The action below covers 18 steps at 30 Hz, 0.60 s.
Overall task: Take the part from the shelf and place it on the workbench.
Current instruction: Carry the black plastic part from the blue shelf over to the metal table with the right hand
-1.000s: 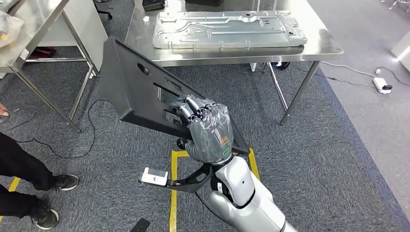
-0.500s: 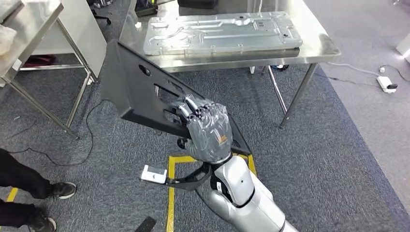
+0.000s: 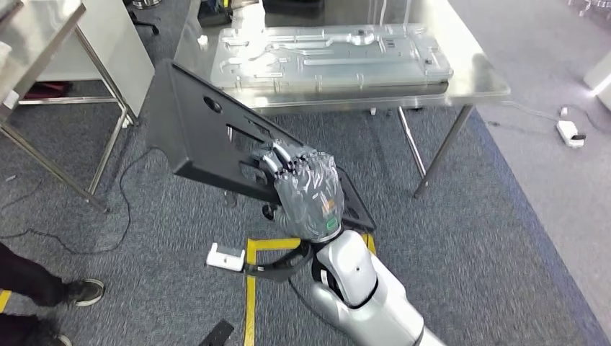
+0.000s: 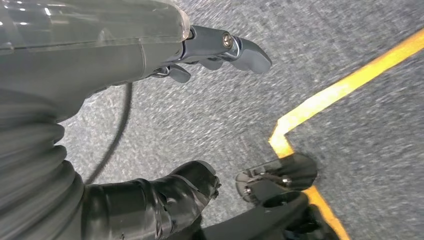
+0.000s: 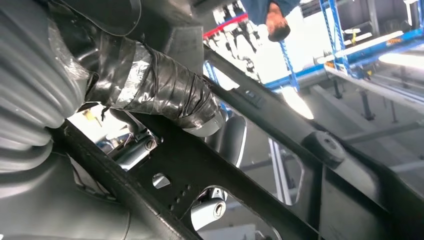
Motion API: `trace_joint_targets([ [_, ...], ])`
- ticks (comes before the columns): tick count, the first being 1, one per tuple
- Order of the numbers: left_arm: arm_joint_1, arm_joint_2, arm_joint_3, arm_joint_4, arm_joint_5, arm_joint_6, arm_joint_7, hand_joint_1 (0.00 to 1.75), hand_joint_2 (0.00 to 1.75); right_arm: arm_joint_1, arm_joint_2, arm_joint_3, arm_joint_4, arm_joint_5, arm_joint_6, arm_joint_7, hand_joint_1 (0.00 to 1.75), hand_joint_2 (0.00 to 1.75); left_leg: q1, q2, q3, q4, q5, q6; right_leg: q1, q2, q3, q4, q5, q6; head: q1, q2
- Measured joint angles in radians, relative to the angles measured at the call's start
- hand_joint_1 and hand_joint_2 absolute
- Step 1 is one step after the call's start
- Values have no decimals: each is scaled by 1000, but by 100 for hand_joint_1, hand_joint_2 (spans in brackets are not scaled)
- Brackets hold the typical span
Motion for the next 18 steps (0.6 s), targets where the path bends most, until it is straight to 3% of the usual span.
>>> trace_joint_targets([
  [2, -2, -3, -3, 0, -3, -2, 0, 0, 175, -2, -4, -3, 0, 13, 3, 10, 175, 175, 0, 1, 10, -1, -10, 5, -7, -1, -83, 134, -43, 8, 1, 0],
  [3, -2, -5, -5, 0, -5, -3, 1, 0, 175, -2, -7, -5, 0, 18, 4, 14, 175, 175, 0, 0, 16, 0, -17, 5, -11, -1, -121, 183, -47, 13, 1, 0],
  [4, -1, -5, -7, 0, -6, -4, 2, 0, 175, -1, -10, -8, 0, 21, 5, 18, 175, 175, 1, 0, 23, 2, -24, 4, -16, -1, -142, 196, -30, 16, 1, 0],
  [5, 0, -6, -9, 0, -7, -6, 3, 0, 175, -1, -13, -11, 0, 25, 6, 22, 175, 175, 2, -2, 33, 4, -33, 2, -20, -1, -144, 170, 9, 20, 1, 0],
  [7, 1, -7, -14, 0, -9, -9, 5, 0, 175, -3, -16, -18, 1, 36, 9, 25, 175, 175, 5, -4, 51, 11, -55, -8, -25, -4, -105, 46, 102, 23, 1, 0],
  [8, -1, -7, -16, 0, -9, -10, 5, 0, 175, -5, -16, -21, 2, 41, 11, 25, 175, 175, 5, -5, 57, 15, -65, -15, -24, -5, -83, -10, 126, 21, 1, 0],
  [9, -2, -7, -18, 0, -10, -12, 5, 0, 175, -8, -16, -24, 3, 46, 13, 25, 175, 175, 4, -5, 60, 17, -71, -21, -22, -6, -69, -41, 133, 17, 1, 0],
  [11, -6, -7, -21, 0, -10, -16, 5, 0, 175, -12, -16, -26, 5, 53, 16, 27, 175, 175, 2, -4, 64, 16, -77, -33, -16, -4, -61, -56, 120, 4, 1, 0],
  [14, -11, -8, -24, 0, -13, -17, 4, 0, 175, -18, -9, -27, 6, 62, 17, 29, 175, 175, 6, -1, 61, 36, -98, -47, -20, -2, -43, -68, 111, -17, -1, 0],
  [16, -13, -9, -24, 0, -13, -18, 4, 0, 175, -26, -1, -27, 6, 68, 20, 28, 175, 175, 6, 0, 7, 142, -139, -51, -20, -3, -27, -75, 102, -29, -2, 0],
  [18, -12, -9, -24, 0, -13, -18, 5, 0, 175, -30, 4, -27, 6, 74, 24, 28, 175, 175, 6, 0, -82, 276, -170, -53, -15, -3, -14, -75, 89, -35, -2, 0],
])
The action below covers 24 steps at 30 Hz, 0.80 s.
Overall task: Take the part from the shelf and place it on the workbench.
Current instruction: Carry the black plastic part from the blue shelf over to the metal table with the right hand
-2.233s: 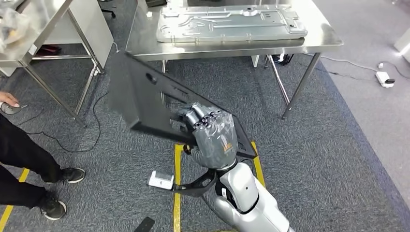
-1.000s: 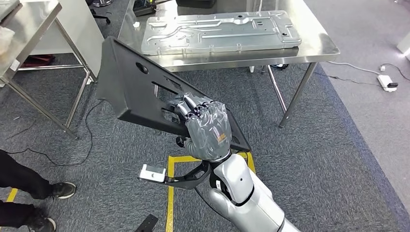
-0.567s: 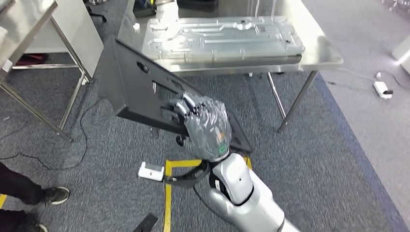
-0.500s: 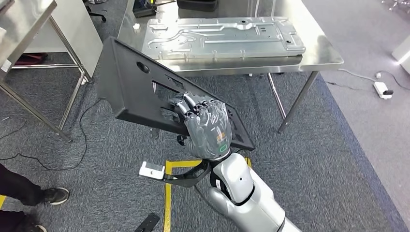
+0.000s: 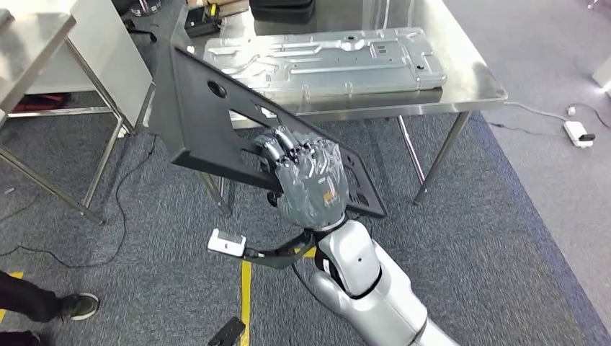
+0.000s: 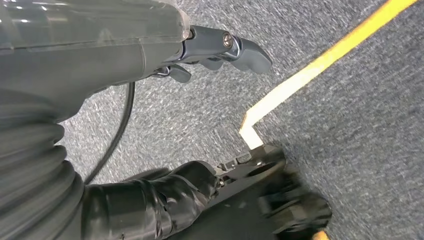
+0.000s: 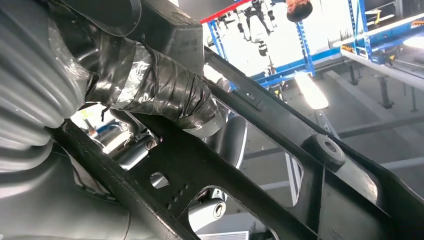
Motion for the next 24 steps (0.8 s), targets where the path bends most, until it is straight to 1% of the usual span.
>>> trace_joint_targets([
  [1, 2, 0, 0, 0, 0, 0, 1, 0, 175, 0, 1, 0, 1, 1, 3, 0, 175, 175, 0, 0, -31, 31, 9, 1, 2, 1, 9, 0, -7, -1, 0, 0],
  [2, 4, 0, 0, 0, 0, 0, 2, 0, 175, 0, 1, 0, 3, 2, 6, 2, 175, 175, 0, 0, -41, 21, 39, 4, 4, 3, 19, 0, -15, -1, 0, 0],
  [3, 5, 0, 0, 0, 0, 0, 3, 0, 175, 0, 3, 0, 5, 2, 9, 3, 175, 175, -1, 0, -33, -27, 87, 9, 6, 5, 31, 0, -23, 0, 0, 0],
  [4, 6, 0, 0, 0, 0, 0, 4, 0, 175, -1, 5, 0, 6, 2, 10, 5, 175, 175, -3, 0, -11, -97, 136, 16, 6, 6, 41, -1, -32, 1, 0, 0],
  [5, 6, 0, 0, 0, 0, 0, 4, 0, 175, -2, 7, 0, 7, 2, 10, 6, 175, 175, -7, 0, 12, -158, 169, 22, 8, 7, 49, -2, -40, 4, 1, 0],
  [6, 5, 0, 0, 0, 0, 0, 5, 0, 175, -3, 10, 0, 8, 2, 10, 7, 175, 175, -12, 0, 32, -207, 185, 29, 8, 7, 54, -3, -46, 9, 1, 0],
  [7, 4, 1, -1, 0, -1, 0, 6, 0, 175, -4, 12, 0, 8, 2, 11, 7, 175, 175, -16, 0, 44, -232, 185, 34, 8, 8, 56, -6, -50, 14, 1, 0],
  [8, 3, 1, -1, 0, -1, 0, 7, 0, 175, -5, 13, 0, 9, 2, 11, 8, 175, 175, -20, 0, 49, -241, 178, 37, 8, 8, 60, -6, -49, 20, 1, 0],
  [10, 3, 0, -1, 0, -1, 0, 8, 0, 175, -5, 14, 0, 9, 1, 10, 11, 175, 175, -17, -3, 63, -259, 173, 46, 7, 6, 64, 2, -47, 30, 0, 0],
  [11, 4, -1, -2, 0, -1, 0, 9, 0, 175, -6, 15, 0, 9, 1, 10, 12, 175, 175, -14, -4, 73, -266, 171, 51, 7, 4, 57, 22, -50, 35, 1, 0],
  [12, 3, -2, -2, 0, -2, 0, 9, 0, 175, -7, 15, 0, 9, 1, 9, 13, 175, 175, -11, -5, 84, -271, 169, 55, 7, 3, 38, 56, -60, 39, 2, 0],
  [13, 2, -4, -3, 0, -2, -1, 9, 0, 175, -8, 15, 0, 9, 1, 9, 13, 175, 175, -10, -4, 92, -274, 164, 59, 5, 3, 4, 109, -77, 43, 2, 0],
  [15, 1, -6, -6, 0, -2, -1, 8, 0, 175, -6, 14, 0, 10, 1, 8, 13, 175, 175, -10, -4, 105, -275, 151, 64, 3, 2, -83, 229, -119, 51, 3, 0],
  [16, 2, -6, -7, 0, -2, -2, 8, 0, 175, -4, 14, 0, 10, 1, 8, 13, 175, 175, -11, -5, 113, -274, 144, 65, 2, 2, -118, 265, -126, 54, 3, 0],
  [17, 2, -6, -8, 0, -2, -2, 8, 0, 175, -2, 14, 0, 11, 1, 8, 14, 175, 175, -11, -5, 123, -273, 136, 64, 1, 2, -136, 266, -115, 55, 3, 0],
  [18, 3, -7, -9, 0, -2, -3, 8, 0, 175, -1, 14, 0, 11, 1, 8, 14, 175, 175, -11, -6, 134, -273, 126, 63, 0, 2, -136, 231, -82, 55, 4, 0],
  [19, 3, -7, -11, 0, -2, -3, 8, 0, 175, -1, 14, 0, 11, 0, 8, 14, 175, 175, -11, -7, 147, -272, 117, 61, -1, 2, -121, 169, -34, 53, 4, 0],
  [20, 3, -8, -12, 0, -2, -3, 8, 0, 175, -1, 14, 0, 12, 0, 8, 14, 175, 175, -11, -7, 160, -271, 106, 57, 0, 1, -103, 103, 13, 50, 4, 0],
  [21, 3, -10, -13, 0, -2, -4, 8, 0, 175, -1, 14, 0, 12, 0, 8, 14, 175, 175, -11, -8, 168, -271, 98, 51, 3, -1, -88, 47, 44, 44, 4, 0],
  [22, 2, -11, -15, 0, -2, -4, 9, 0, 175, -1, 14, 0, 12, 0, 8, 14, 175, 175, -11, -8, 172, -272, 90, 45, 7, -2, -78, 16, 63, 37, 3, 0],
  [23, 1, -11, -15, 0, -2, -4, 9, 0, 175, -1, 14, 0, 13, 0, 8, 14, 175, 175, -12, -7, 176, -272, 86, 38, 11, -2, -74, 4, 66, 30, 2, 0],
  [24, 0, -12, -16, 0, -2, -4, 10, 0, 175, -1, 14, 0, 13, 0, 8, 15, 175, 175, -12, -7, 178, -272, 85, 32, 12, -1, -70, 0, 62, 22, 1, 0],
])
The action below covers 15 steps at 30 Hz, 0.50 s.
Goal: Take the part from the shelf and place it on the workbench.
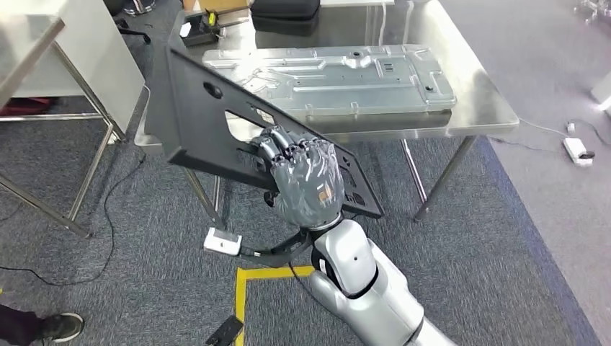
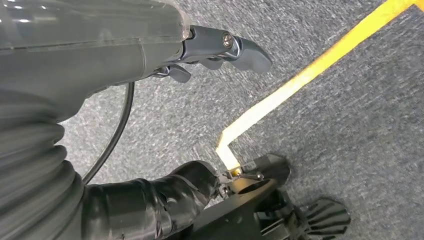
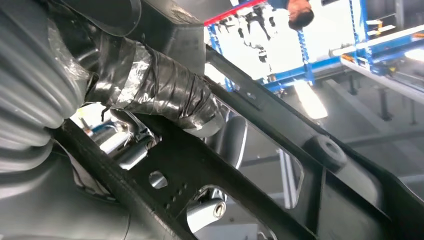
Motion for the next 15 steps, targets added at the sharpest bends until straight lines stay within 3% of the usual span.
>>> trace_joint_targets([
  [2, 0, 0, -1, 0, 0, 1, 2, 0, 175, 0, 1, 0, 0, 0, 0, 1, 175, 175, 1, 1, -4, 26, 0, -9, -4, 3, 19, -8, -3, -14, 0, 0],
  [3, 0, 0, -2, 0, 0, 1, 2, 0, 175, -1, 2, 0, 0, 0, 0, 1, 175, 175, 2, 1, -21, 62, -5, -12, -7, 3, 31, -13, -7, -21, -1, 0],
  [6, 0, 0, -2, 0, 0, 2, 4, 0, 175, -2, 4, 0, 0, 0, -1, 1, 175, 175, 5, 1, -133, 237, -68, -24, -8, 3, 58, -19, -27, -32, -3, 0],
  [8, 4, 0, -2, 0, 0, 2, 5, 0, 175, 0, 5, 0, 0, 0, -1, 1, 175, 175, 6, 1, -192, 289, -91, -29, -8, 5, 77, -19, -45, -31, -3, 0],
  [9, 5, 0, -2, 0, 0, 2, 6, 0, 175, 1, 5, 0, 1, 0, -1, 1, 175, 175, 7, 2, -197, 264, -69, -30, -8, 7, 90, -19, -54, -29, -4, 0],
  [11, 7, 1, -3, 0, 0, 2, 6, 0, 175, -1, 6, 0, 1, 1, -1, 1, 175, 175, 9, 2, -170, 135, 36, -27, -8, 8, 115, -18, -76, -23, -3, 0],
  [12, 7, 1, -3, 0, 0, 2, 6, 0, 175, -2, 7, 0, 1, 2, -1, 1, 175, 175, 7, 3, -156, 73, 76, -23, -8, 9, 125, -17, -86, -19, -3, 0],
  [13, 6, 2, -3, 0, 0, 1, 6, 0, 175, -5, 9, 0, 0, 4, -1, 1, 175, 175, 5, 4, -145, 33, 101, -18, -7, 9, 130, -16, -95, -13, -3, 0],
  [15, 5, 2, -5, 0, 0, 0, 6, 0, 175, -8, 13, 0, -1, 15, -3, 5, 175, 175, 0, 3, -139, 15, 101, -6, -6, 10, 136, -12, -101, -2, -4, 0],
])
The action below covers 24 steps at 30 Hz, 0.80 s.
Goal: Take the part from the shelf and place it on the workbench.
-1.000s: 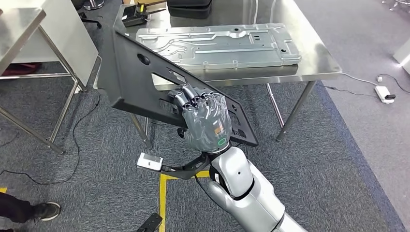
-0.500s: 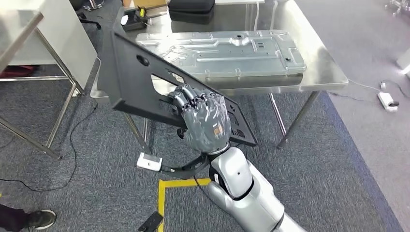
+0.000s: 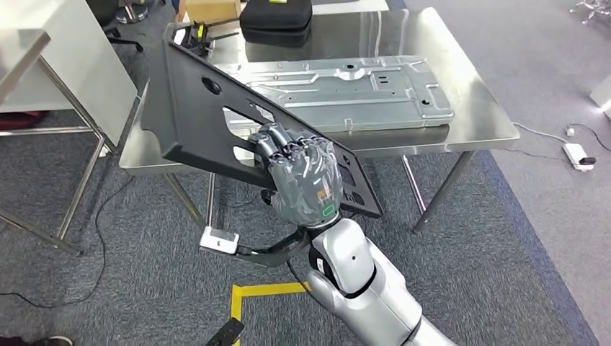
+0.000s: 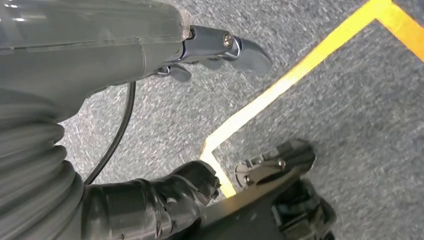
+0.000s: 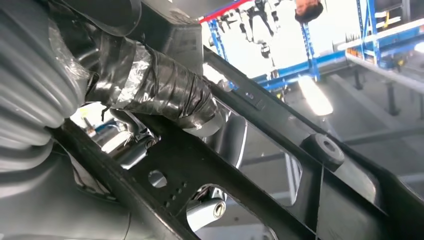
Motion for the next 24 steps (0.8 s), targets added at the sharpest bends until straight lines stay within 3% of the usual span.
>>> trace_joint_targets([
  [3, 1, -1, -3, 0, -1, 0, 2, 0, 175, -6, 5, 0, -11, 21, -3, 14, 175, 175, 4, -2, 25, -11, 0, 19, -1, -2, -22, 55, -1, 13, 0, 0],
  [5, -2, -2, -4, 0, -1, 0, 2, 0, 175, -12, 6, 0, -18, 28, -5, 16, 175, 175, 5, -2, 41, -16, -9, 28, -3, -4, -92, 169, -25, 20, 1, 0],
  [7, -3, -2, -4, 0, -1, 0, 2, 0, 175, -14, 6, 0, -21, 30, -6, 17, 175, 175, 5, -2, 54, -16, -23, 32, -3, -5, -174, 276, -73, 25, 1, 0],
  [8, -3, -2, -4, 0, -1, 0, 2, 0, 175, -14, 6, 0, -21, 32, -6, 18, 175, 175, 4, -3, 63, -15, -31, 33, -3, -6, -200, 295, -83, 26, 1, 0],
  [9, -2, -2, -4, 0, -1, 0, 3, 0, 175, -14, 6, 0, -22, 35, -6, 21, 175, 175, 3, -5, 74, -14, -40, 33, -3, -6, -209, 279, -70, 24, 1, 0],
  [10, -2, -2, -5, 0, -2, 0, 3, 0, 175, -14, 6, 0, -23, 40, -6, 24, 175, 175, 3, -6, 86, -14, -50, 32, -2, -6, -202, 232, -36, 20, 1, 0],
  [12, -1, -4, -6, 0, -4, 0, 4, 0, 175, -16, 6, 0, -26, 57, -4, 29, 175, 175, 1, -7, 110, -12, -69, 28, 4, -6, -166, 97, 62, 6, 1, 0],
  [14, -4, -5, -7, 0, -8, -2, 5, 0, 175, -23, 8, 0, -31, 79, 6, 33, 175, 175, -1, -8, 122, -13, -85, 17, 12, -6, -143, 21, 110, -6, 0, 0],
  [18, -9, -6, -14, 0, -12, -6, 6, 0, 175, -42, 18, 0, -39, 121, 29, 47, 175, 175, -1, -6, 125, 9, -100, -2, 8, -4, -119, 1, 105, -24, -1, 0],
  [20, -11, -6, -18, 0, -12, -7, 6, 0, 175, -60, 23, 0, -41, 147, 42, 53, 175, 175, 2, -4, 74, 101, -132, -11, 3, -4, -102, -6, 98, -32, -3, 0],
  [22, -9, -6, -22, 0, -12, -9, 6, 0, 175, -75, 25, 0, -41, 169, 55, 60, 175, 175, 5, -3, -8, 228, -178, -20, 2, -5, -89, -7, 86, -36, -4, 0],
  [23, -8, -6, -22, 0, -12, -9, 8, 0, 175, -77, 26, 0, -40, 176, 58, 64, 175, 175, 6, -3, -40, 264, -189, -22, 2, -5, -81, -7, 79, -36, -4, 0],
  [24, -6, -6, -23, 0, -13, -9, 9, 0, 175, -78, 26, 0, -40, 180, 60, 68, 175, 175, 7, -3, -56, 266, -180, -24, 2, -4, -71, -6, 70, -35, -4, 0],
])
